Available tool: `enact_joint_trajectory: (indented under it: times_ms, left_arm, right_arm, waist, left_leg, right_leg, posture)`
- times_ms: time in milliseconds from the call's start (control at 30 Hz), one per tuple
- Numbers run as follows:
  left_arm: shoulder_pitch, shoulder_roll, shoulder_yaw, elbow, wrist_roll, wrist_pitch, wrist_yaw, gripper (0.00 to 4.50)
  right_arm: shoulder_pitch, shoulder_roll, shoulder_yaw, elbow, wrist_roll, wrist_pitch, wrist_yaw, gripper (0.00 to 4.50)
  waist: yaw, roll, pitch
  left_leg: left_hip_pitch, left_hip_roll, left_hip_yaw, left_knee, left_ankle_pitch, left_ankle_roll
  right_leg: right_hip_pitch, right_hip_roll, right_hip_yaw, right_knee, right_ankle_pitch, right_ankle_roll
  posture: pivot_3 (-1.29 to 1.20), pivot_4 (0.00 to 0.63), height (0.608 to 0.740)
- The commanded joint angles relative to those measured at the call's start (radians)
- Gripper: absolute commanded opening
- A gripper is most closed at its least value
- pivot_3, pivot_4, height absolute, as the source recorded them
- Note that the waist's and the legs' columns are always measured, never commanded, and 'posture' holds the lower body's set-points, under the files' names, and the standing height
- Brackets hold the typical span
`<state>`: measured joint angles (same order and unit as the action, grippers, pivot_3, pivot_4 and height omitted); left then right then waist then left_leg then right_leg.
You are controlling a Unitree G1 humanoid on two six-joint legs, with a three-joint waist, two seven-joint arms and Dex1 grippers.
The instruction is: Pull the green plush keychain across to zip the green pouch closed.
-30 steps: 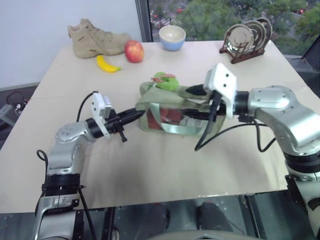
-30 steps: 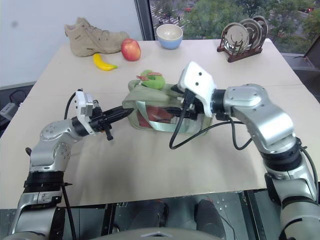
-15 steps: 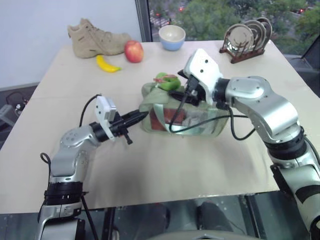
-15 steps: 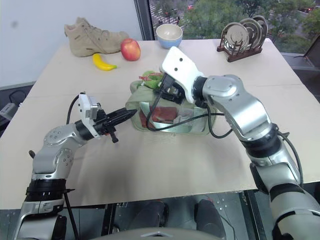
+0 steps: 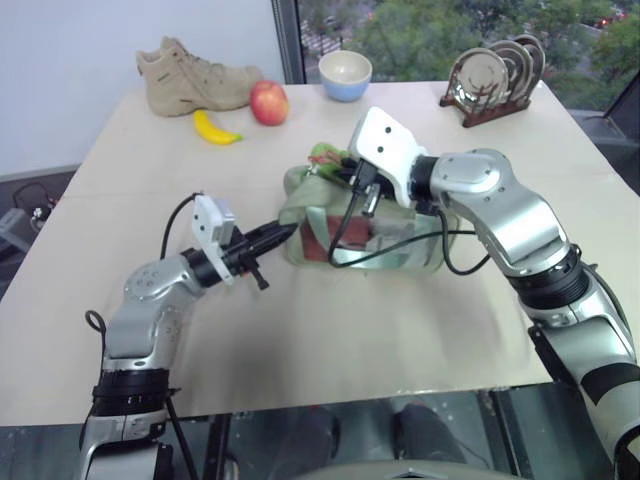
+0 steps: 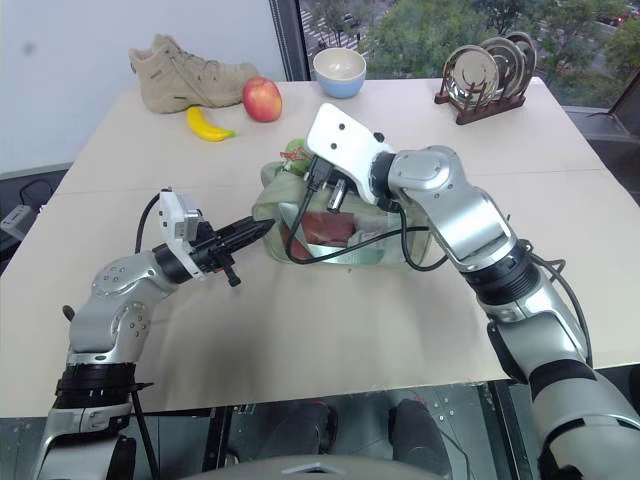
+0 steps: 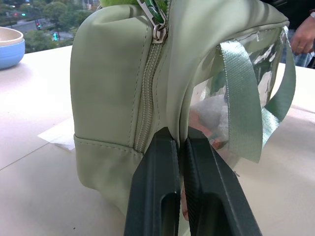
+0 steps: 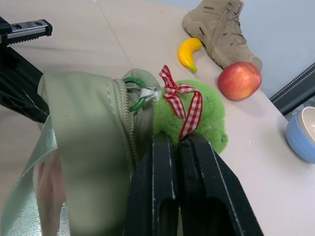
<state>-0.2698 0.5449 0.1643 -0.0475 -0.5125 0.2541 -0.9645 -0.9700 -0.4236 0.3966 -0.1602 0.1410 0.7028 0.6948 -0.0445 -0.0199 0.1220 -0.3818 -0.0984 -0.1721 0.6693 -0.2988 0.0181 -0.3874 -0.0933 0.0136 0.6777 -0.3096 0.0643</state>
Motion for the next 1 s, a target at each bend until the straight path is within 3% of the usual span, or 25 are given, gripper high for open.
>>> enact_joint_trajectory:
  times_ms: [33, 433, 633, 867, 1000]
  left_arm:
    - [-0.001, -0.005, 0.014, -0.027, 0.003, -0.013, 0.034, 0.00]
    - [-0.019, 0.001, 0.005, 0.100, 0.082, -0.039, 0.127, 0.00]
    - [-0.022, 0.009, -0.043, 0.095, 0.098, -0.098, 0.081, 0.00]
    - [-0.061, -0.007, -0.087, 0.084, 0.114, -0.104, 0.090, 0.00]
    - [-0.059, -0.009, -0.083, 0.082, 0.118, -0.088, 0.107, 0.00]
  right_arm:
    - [-0.010, -0.036, -0.062, -0.050, -0.005, -0.014, 0.020, 0.07]
    - [0.102, -0.286, -0.226, -0.229, 0.013, 0.098, 0.022, 0.07]
    - [0.044, -0.197, -0.288, -0.237, 0.043, 0.169, -0.091, 0.07]
    - [-0.105, -0.043, -0.227, -0.138, 0.026, 0.130, -0.184, 0.07]
    - [-0.119, -0.032, -0.225, -0.120, 0.019, 0.119, -0.188, 0.07]
  waist:
    - [0.000, 0.000, 0.000]
    - [0.005, 0.000, 0.000]
    - [0.004, 0.000, 0.000]
    - [0.002, 0.000, 0.000]
    - [0.003, 0.000, 0.000]
  left_leg:
    - [0.000, 0.000, 0.000, 0.000, 0.000, 0.000]
    - [0.000, -0.001, 0.000, 0.000, 0.000, 0.000]
    - [0.000, 0.000, 0.000, 0.000, 0.000, 0.000]
    - [0.000, -0.001, 0.000, 0.000, 0.000, 0.000]
    - [0.000, -0.001, -0.001, 0.000, 0.000, 0.000]
  right_leg:
    - [0.000, 0.000, 0.000, 0.000, 0.000, 0.000]
    - [0.001, -0.001, 0.000, 0.000, 0.000, 0.000]
    - [0.001, -0.001, 0.000, 0.000, 0.000, 0.000]
    - [0.000, -0.001, 0.000, 0.000, 0.000, 0.000]
    - [0.000, -0.001, 0.000, 0.000, 0.000, 0.000]
  posture:
    - [0.00, 0.150, 0.740]
    - [0.00, 0.150, 0.740]
    - [0.00, 0.150, 0.740]
    - [0.00, 0.150, 0.740]
    - [0.00, 0.150, 0.740]
